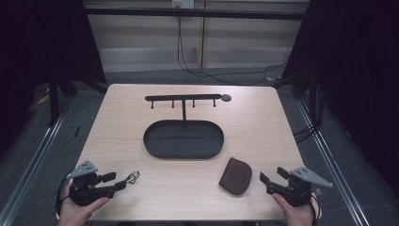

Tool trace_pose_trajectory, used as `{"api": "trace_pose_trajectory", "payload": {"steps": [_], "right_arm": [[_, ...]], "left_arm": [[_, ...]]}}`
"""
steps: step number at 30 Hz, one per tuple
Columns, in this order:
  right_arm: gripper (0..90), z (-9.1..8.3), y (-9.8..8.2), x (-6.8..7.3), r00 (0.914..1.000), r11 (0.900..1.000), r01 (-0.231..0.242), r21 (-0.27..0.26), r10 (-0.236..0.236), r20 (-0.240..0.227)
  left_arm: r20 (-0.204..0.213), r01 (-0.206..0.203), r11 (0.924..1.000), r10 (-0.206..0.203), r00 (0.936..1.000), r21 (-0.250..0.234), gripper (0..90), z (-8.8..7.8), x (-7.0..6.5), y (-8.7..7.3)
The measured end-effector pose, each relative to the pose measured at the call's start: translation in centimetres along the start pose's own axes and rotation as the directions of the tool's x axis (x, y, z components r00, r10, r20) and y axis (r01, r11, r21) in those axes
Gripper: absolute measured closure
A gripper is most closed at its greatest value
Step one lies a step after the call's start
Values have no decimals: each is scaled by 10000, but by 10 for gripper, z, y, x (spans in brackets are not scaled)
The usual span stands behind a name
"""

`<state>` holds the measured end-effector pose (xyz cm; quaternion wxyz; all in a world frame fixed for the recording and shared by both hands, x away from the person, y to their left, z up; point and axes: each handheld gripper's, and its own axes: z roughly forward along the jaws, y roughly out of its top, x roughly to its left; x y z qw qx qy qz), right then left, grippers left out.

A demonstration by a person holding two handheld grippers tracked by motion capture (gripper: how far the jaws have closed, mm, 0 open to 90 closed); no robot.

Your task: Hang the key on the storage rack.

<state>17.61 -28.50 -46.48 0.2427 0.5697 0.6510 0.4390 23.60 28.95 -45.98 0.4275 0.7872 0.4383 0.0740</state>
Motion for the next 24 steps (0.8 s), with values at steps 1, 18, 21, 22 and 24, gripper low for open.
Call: {"api": "trace_pose_trajectory", "payload": {"steps": [1,18,21,22,24], "right_arm": [[257,0,0,0,10000,10000,0,0,0,0],[256,3,0,1,9997,9986,-6,524,18,-237],[257,3,0,1,9996,9987,-41,501,54,-268],[257,3,0,1,9996,9986,-38,535,53,-279],[257,4,0,1,9996,9984,-37,569,53,-282]], "left_arm": [[0,0,10000,0,10000,0,406,0,0,0],[148,-7,9992,2,9999,392,501,0,2,0],[246,-42,9992,32,9997,409,536,-1,2,1],[246,-42,9992,32,9997,409,548,-1,2,1],[198,-63,9986,53,9998,523,562,-1,2,4]]}}
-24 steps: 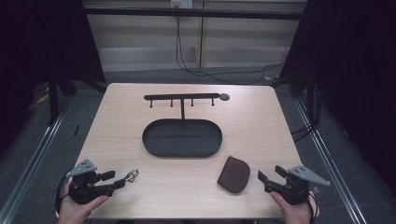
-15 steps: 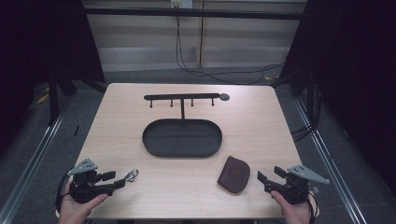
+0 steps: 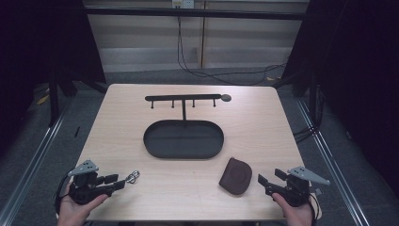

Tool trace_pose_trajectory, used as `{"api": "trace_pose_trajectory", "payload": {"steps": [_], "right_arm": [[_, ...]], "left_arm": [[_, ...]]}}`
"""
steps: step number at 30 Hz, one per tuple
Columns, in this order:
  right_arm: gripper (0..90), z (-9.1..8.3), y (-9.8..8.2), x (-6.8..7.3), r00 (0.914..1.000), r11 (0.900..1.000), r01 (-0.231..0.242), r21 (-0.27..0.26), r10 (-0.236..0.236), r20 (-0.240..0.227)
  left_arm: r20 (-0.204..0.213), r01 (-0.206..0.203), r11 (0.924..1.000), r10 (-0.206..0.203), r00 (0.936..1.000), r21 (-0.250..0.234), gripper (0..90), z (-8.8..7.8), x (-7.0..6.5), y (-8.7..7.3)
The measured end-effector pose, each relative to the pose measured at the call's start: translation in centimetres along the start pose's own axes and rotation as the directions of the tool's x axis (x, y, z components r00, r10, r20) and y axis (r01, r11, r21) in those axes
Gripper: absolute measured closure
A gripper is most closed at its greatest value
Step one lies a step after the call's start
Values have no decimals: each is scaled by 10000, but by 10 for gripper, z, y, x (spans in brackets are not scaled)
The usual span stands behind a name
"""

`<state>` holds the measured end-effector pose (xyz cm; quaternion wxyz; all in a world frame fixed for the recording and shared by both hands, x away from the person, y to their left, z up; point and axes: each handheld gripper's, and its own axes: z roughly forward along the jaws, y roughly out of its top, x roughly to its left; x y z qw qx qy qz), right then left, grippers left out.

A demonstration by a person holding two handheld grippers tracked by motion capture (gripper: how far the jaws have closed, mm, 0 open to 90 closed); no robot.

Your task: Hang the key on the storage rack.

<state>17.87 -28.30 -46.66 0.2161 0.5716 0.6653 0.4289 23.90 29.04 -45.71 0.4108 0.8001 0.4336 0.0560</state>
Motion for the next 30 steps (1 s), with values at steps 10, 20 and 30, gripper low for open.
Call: {"api": "trace_pose_trajectory", "payload": {"steps": [10,20,30], "right_arm": [[256,1,0,1,9998,9999,37,106,-35,-213],[256,3,0,2,9996,9997,73,213,-66,-285],[257,3,0,2,9995,9995,101,283,-92,-299]], "left_arm": [[-10,-212,9985,212,9998,502,584,2,-2,16],[-156,-414,9937,433,9989,1043,574,4,-3,34],[-325,-557,9873,612,9976,1489,606,9,1,53]]}}
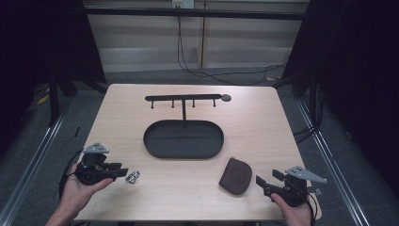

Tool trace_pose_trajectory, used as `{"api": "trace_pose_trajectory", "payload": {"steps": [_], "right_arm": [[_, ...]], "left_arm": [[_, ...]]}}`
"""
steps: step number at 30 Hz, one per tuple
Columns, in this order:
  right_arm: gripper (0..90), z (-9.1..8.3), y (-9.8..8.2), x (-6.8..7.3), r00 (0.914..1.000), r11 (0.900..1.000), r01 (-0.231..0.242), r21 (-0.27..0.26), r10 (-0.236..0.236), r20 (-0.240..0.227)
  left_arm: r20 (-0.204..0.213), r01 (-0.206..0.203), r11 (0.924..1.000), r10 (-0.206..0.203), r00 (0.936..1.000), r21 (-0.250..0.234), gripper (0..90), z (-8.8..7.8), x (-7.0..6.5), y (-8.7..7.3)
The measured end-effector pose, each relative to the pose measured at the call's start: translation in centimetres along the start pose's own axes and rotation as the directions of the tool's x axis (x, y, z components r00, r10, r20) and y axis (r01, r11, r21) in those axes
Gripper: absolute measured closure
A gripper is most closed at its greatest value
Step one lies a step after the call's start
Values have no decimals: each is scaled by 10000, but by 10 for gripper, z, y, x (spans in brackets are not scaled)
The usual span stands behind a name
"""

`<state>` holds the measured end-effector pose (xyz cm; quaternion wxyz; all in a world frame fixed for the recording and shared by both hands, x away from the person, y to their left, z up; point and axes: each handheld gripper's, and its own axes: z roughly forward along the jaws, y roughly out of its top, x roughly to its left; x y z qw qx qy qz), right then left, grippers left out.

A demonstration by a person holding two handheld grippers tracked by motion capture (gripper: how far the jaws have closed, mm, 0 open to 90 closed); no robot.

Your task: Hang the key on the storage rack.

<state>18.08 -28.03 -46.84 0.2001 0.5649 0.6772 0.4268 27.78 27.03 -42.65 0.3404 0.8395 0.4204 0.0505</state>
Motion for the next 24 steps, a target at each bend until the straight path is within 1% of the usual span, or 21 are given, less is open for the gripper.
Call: {"api": "trace_pose_trajectory", "payload": {"steps": [2,3,4,5,6,7,9,10,11,12,13,14,16,17,18,20,21,23,24], "right_arm": [[257,0,0,0,10000,10000,25,6,-25,-20],[257,0,0,0,10000,10000,25,6,-25,-20],[257,0,0,0,10000,10000,31,12,-31,-52],[257,0,0,0,10000,10000,31,12,-31,-52],[256,0,0,0,10000,10000,33,18,-33,-83],[256,0,0,0,10000,10000,33,18,-33,-83],[256,0,0,0,10000,10000,25,39,-25,-93],[256,0,0,0,10000,10000,15,56,-14,-79],[256,1,0,0,10000,10000,15,62,-15,-73],[256,1,0,0,10000,10000,20,66,-20,-75],[256,1,0,0,10000,10000,20,66,-20,-75],[256,1,0,0,10000,10000,26,67,-26,-66],[256,1,0,0,10000,10000,1,67,-1,-79],[256,1,0,0,10000,10000,1,67,-1,-79],[256,1,0,0,10000,10000,-16,68,17,-84],[256,1,0,0,10000,10000,-13,70,14,-93],[257,1,0,0,9999,10000,-11,81,12,-103],[256,1,0,0,9999,10000,-16,89,17,-131],[256,1,0,0,9999,10000,-16,89,17,-131]], "left_arm": [[-41,-105,9991,106,9999,420,605,0,3,5],[-41,-105,9991,106,9999,420,604,0,3,5],[153,-247,9964,236,9996,805,592,2,4,8],[153,-247,9964,236,9996,805,584,2,4,8],[33,-526,9918,526,9986,1165,576,3,2,12],[33,-526,9918,526,9986,1165,574,3,2,12],[104,-610,9863,601,9981,1531,566,8,-1,16],[104,-610,9863,601,9981,1531,563,8,-1,16],[55,-611,9813,611,9981,1827,555,14,0,18],[7,-581,9794,591,9983,1936,545,17,0,20],[7,-581,9794,591,9983,1936,539,17,0,20],[4,-529,9771,540,9985,2061,530,19,0,21],[50,-584,9709,588,9983,2323,504,24,0,23],[48,-549,9676,554,9985,2463,504,26,0,24],[59,-599,9632,604,9982,2621,492,28,-1,26],[41,-620,9572,635,9980,2826,485,33,-2,28],[54,-669,9534,684,9976,2941,484,35,-1,30],[53,-623,9446,640,9979,3222,486,44,0,33],[53,-623,9446,640,9979,3222,486,44,0,33]]}}
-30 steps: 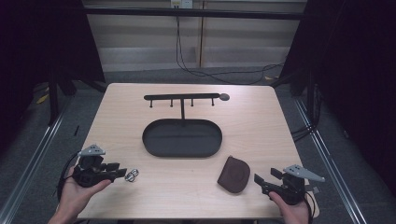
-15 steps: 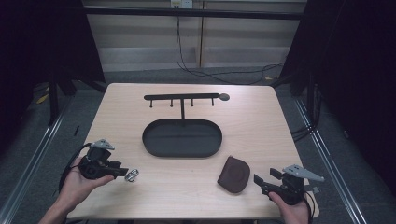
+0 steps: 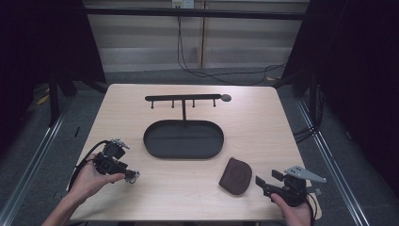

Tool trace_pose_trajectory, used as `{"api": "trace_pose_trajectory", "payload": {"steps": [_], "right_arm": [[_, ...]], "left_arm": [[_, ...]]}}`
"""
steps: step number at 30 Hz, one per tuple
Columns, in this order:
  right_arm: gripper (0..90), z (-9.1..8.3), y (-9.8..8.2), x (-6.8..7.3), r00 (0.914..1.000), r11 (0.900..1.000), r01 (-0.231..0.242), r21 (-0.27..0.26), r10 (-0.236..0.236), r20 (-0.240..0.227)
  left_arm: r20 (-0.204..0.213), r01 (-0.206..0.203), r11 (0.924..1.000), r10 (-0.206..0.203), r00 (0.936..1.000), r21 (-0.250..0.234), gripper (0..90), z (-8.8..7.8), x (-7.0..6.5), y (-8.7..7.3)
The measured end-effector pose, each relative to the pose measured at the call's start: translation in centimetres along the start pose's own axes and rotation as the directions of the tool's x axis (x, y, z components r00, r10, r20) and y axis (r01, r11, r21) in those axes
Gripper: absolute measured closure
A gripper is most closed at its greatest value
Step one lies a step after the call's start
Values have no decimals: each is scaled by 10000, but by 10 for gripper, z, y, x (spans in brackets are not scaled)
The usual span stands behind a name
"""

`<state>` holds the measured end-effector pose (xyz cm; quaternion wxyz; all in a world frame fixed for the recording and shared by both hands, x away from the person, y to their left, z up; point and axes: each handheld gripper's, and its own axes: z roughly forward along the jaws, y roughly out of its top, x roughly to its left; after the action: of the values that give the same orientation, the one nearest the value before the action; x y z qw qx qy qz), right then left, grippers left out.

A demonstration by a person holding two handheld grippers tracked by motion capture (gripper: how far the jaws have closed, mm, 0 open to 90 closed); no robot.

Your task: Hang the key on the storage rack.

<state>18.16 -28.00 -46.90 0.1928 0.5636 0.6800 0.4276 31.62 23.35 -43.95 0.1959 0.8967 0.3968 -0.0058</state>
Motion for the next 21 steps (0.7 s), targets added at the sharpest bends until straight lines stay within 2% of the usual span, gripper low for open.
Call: {"api": "trace_pose_trajectory", "payload": {"steps": [3,4,7,12,15,21], "right_arm": [[256,0,0,0,10000,10000,-9,-5,9,1],[256,0,0,-1,10000,10000,-4,9,4,12],[256,1,0,0,10000,10000,-4,28,4,4],[256,1,0,0,10000,10000,-11,47,11,-10],[256,1,0,-1,10000,10000,-20,52,20,-21],[256,1,0,-1,10000,10000,-14,69,14,-49]], "left_arm": [[97,-30,9995,27,9999,307,487,6,1,3],[3,-66,9987,66,10000,500,488,9,0,5],[-76,-13,9982,18,10000,599,490,10,0,5],[-38,-331,9929,337,9994,1143,471,15,-6,10],[-168,-478,9894,506,9986,1374,462,20,-8,11],[-230,-493,9864,535,9983,1567,475,26,-7,12]]}}
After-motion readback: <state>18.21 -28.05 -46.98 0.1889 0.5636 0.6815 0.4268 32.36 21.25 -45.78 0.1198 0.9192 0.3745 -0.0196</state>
